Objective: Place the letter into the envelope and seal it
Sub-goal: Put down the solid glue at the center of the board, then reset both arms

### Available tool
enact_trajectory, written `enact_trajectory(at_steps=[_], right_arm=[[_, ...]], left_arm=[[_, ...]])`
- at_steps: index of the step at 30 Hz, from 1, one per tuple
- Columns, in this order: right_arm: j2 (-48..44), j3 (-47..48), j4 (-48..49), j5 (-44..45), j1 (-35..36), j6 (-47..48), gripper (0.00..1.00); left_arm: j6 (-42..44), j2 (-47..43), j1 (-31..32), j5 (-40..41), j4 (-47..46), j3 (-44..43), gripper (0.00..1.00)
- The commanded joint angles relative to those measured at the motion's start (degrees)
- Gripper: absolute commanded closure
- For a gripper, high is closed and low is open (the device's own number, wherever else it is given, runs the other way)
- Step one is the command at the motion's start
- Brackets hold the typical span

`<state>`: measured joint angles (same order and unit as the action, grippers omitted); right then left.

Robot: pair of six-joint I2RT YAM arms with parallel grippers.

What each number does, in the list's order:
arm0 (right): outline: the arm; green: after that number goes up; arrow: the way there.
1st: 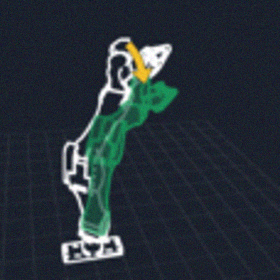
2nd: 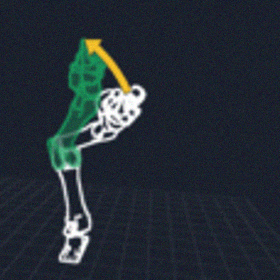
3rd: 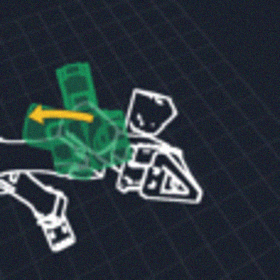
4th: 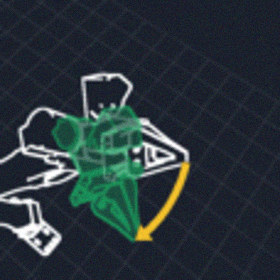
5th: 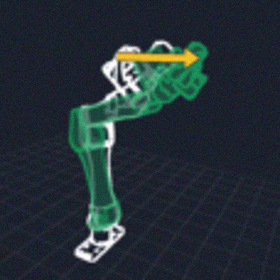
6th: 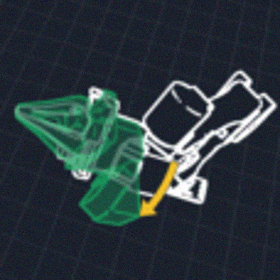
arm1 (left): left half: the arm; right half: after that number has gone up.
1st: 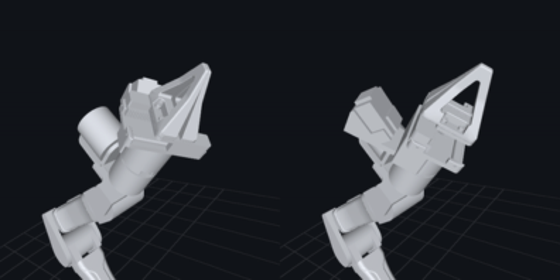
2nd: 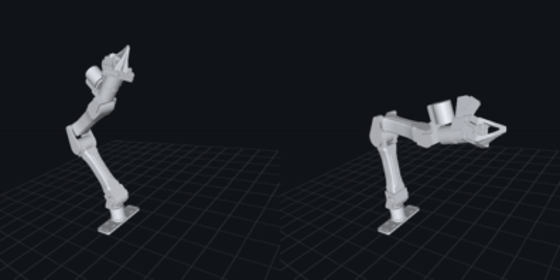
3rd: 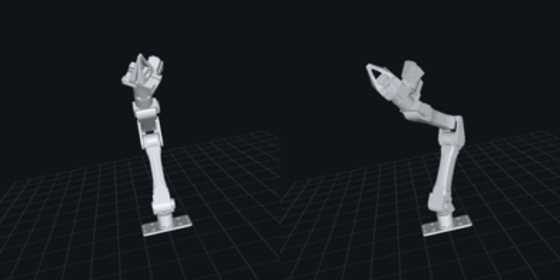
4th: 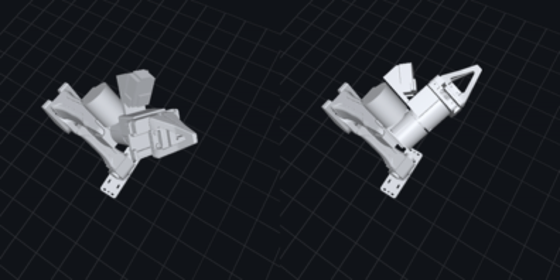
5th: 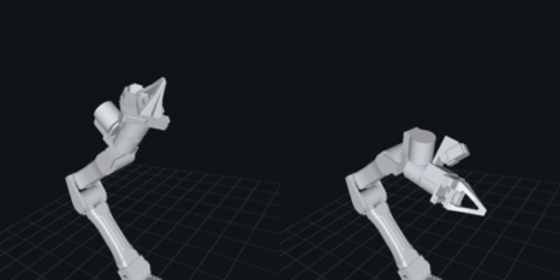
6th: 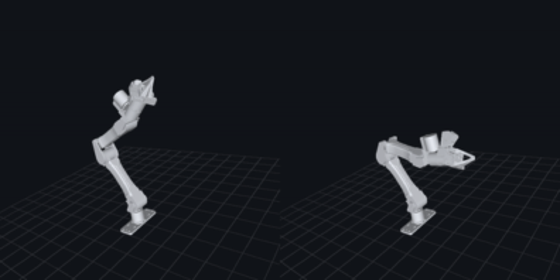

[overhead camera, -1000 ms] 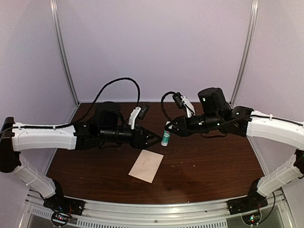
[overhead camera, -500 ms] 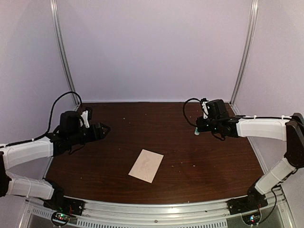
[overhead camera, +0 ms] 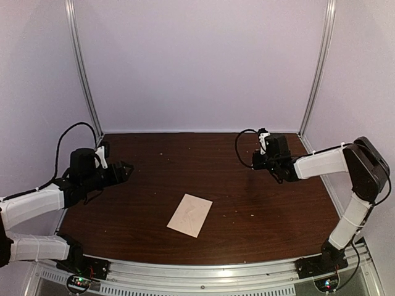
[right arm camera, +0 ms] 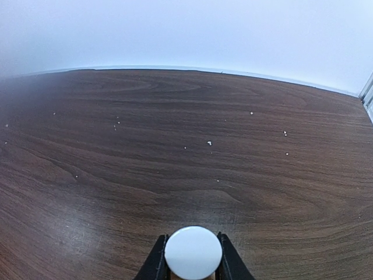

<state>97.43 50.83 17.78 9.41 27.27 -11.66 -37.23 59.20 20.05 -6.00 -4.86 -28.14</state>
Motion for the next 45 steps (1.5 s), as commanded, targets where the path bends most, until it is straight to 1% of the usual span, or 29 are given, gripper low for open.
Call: enact_trajectory(at_steps=[1,7,10,14,19,24,27,28,30,33,35,37,40,41,43,45], right_arm=[[2.3,0.0,4.5,0.0,-0.4,1.8,0.90],[4.6,0.1,4.8,0.0,-0.5,2.1,0.86],[4.8,0.0,4.9,-0.1,-0.5,2.0,0.81],[4.8,-0.2,5.2,-0.1,-0.5,1.7,0.68],[4.7,-0.3,5.1,0.2,-0.5,1.6,0.46],[3.6,-0.5,4.2,0.3,-0.5,1.0,0.31],[1.8,-0.6,2.9,0.3,-0.5,0.5,0.22],[1.0,-0.4,2.3,0.1,-0.5,0.3,0.20],[-0.9,-0.2,0.5,-0.2,-0.5,0.2,0.09],[-4.4,-0.2,-1.9,-0.8,-1.2,-0.1,0.01],[-6.6,-0.5,-3.1,-1.4,-2.7,-0.5,0.00],[-9.1,-1.5,-4.0,-1.8,-5.0,-1.1,0.00],[-13.6,-4.7,-3.2,-2.5,-9.8,-1.7,0.00],[-15.0,-6.3,-2.8,-2.8,-11.8,-2.0,0.00],[-17.8,-8.8,-1.9,-3.8,-16.2,-2.5,0.00],[-20.6,-11.6,-0.4,-4.3,-20.5,-3.5,0.00]], left_arm=[[0.8,-1.1,-0.4,1.4,-2.1,1.5,0.24],[1.1,-2.2,-0.4,2.2,-2.0,2.4,0.24],[1.1,-2.6,-0.4,2.4,-1.9,2.8,0.24],[1.2,-2.7,-0.5,2.8,-1.7,3.0,0.24],[1.5,-2.8,-0.5,3.4,-1.7,3.2,0.24],[2.3,-2.3,-0.5,3.9,-1.7,3.0,0.23],[3.1,-1.5,-0.5,4.0,-2.3,2.8,0.20],[3.5,-1.3,-0.6,4.3,-2.5,2.7,0.18],[4.9,-0.8,-1.3,4.7,-3.5,2.5,0.16],[7.9,0.0,-4.6,5.1,-5.4,2.5,0.16],[9.3,0.7,-8.7,5.1,-6.6,2.4,0.16],[10.4,1.2,-14.2,5.2,-8.4,2.6,0.16],[11.5,0.8,-21.5,5.1,-12.4,4.1,0.15],[11.9,0.4,-23.7,7.0,-14.1,4.7,0.15],[13.3,0.0,-26.2,9.1,-18.0,6.9,0.15],[16.0,0.1,-26.6,11.7,-22.1,8.6,0.15]])
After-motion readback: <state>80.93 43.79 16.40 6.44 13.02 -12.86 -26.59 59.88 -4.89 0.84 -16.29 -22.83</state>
